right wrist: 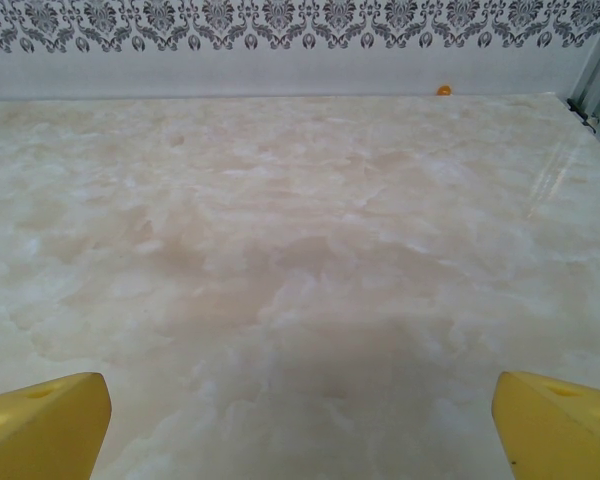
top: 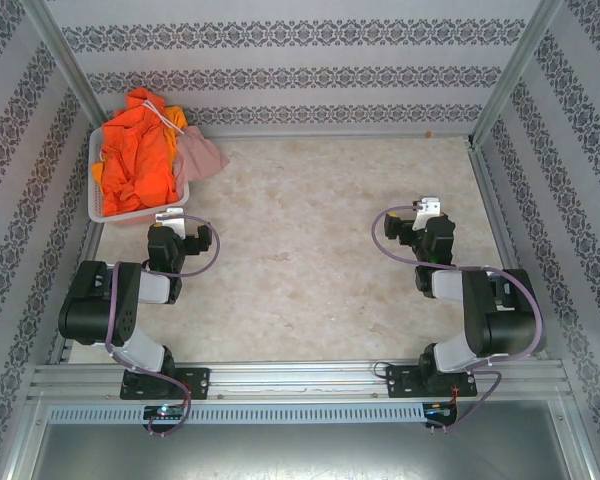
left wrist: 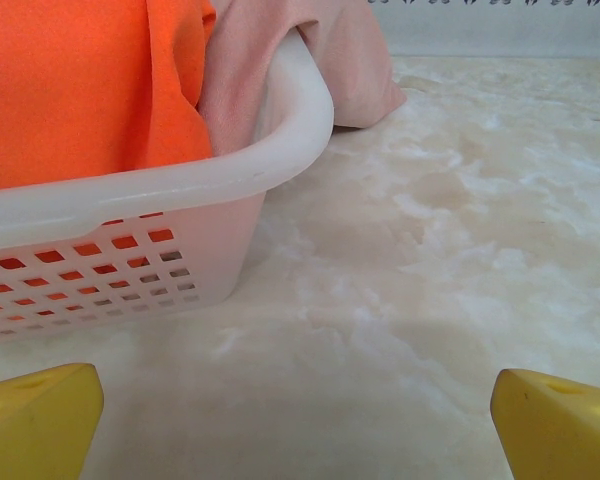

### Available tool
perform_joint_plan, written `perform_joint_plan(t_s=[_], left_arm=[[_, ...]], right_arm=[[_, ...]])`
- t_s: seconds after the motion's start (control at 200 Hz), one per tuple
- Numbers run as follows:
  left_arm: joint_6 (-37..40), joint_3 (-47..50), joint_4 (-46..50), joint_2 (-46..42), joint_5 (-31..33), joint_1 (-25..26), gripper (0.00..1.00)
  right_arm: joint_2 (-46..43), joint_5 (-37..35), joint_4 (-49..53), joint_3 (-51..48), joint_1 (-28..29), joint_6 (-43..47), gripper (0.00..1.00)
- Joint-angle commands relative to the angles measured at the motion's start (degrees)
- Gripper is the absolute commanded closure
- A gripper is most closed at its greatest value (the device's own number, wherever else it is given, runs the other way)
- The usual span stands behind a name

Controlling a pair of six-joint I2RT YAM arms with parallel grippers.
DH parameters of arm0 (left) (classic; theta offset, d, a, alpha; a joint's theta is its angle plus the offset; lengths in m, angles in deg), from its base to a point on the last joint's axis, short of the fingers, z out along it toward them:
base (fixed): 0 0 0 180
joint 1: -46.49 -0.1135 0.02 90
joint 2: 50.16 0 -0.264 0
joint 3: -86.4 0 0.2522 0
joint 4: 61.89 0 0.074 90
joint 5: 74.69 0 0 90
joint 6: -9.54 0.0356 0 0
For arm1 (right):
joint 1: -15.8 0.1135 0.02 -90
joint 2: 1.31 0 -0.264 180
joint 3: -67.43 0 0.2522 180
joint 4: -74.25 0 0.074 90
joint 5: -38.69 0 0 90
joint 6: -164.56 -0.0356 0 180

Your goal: Fold and stack the shorts

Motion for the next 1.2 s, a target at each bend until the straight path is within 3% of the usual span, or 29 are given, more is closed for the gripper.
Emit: perform_joint_plan(t_s=[0.0,0.16,0.235,0.385,0.485,0.709,0.879,1.079,1.194], left_arm=[[0.99,0.68,2.05,-5.87,-0.28,-0.17,0.0],[-5.05,-0.88,26.6,-30.7,5.5,-0.04,0.0],[-8.85,-3.89,37.73,-40.14,5.26,-0.02,0.0],[-13.43,-16.22,56.27,-47.56,7.17,-0.22,0.0],[-12.33,-28.92,66.63,-42.84,7.22,-1.23,0.0],[-11.6,-52.31,78.91,-20.39,-1.62,-7.49,0.0],[-11.93,-63.46,82.93,-3.72,-5.42,-9.88,0.09],[-10.43,-74.5,87.96,12.24,-5.72,-9.93,0.32],[-10.17,-78.21,90.27,18.24,-5.45,-9.93,0.4]], right_arm=[[-5.22,0.25,5.04,0.71,0.58,0.62,0.02],[-24.06,0.05,23.91,1.29,1.31,-4.27,0.02],[-31.41,0.99,29.26,0.89,1.29,-7.67,0.02],[-41.35,10.5,35.83,0.4,-0.76,-17.21,0.02],[-44.42,18.06,40.79,1.79,-1.89,-21.43,0.02],[-43.64,21.15,52.89,6.4,-0.83,-19.64,0.02],[-41.81,20.28,52.71,6.24,0.1,-21.62,0.02],[-39.68,19.84,52.47,6.57,1.0,-21.62,0.02],[-39.16,19.51,52.24,6.18,1.28,-21.44,0.02]])
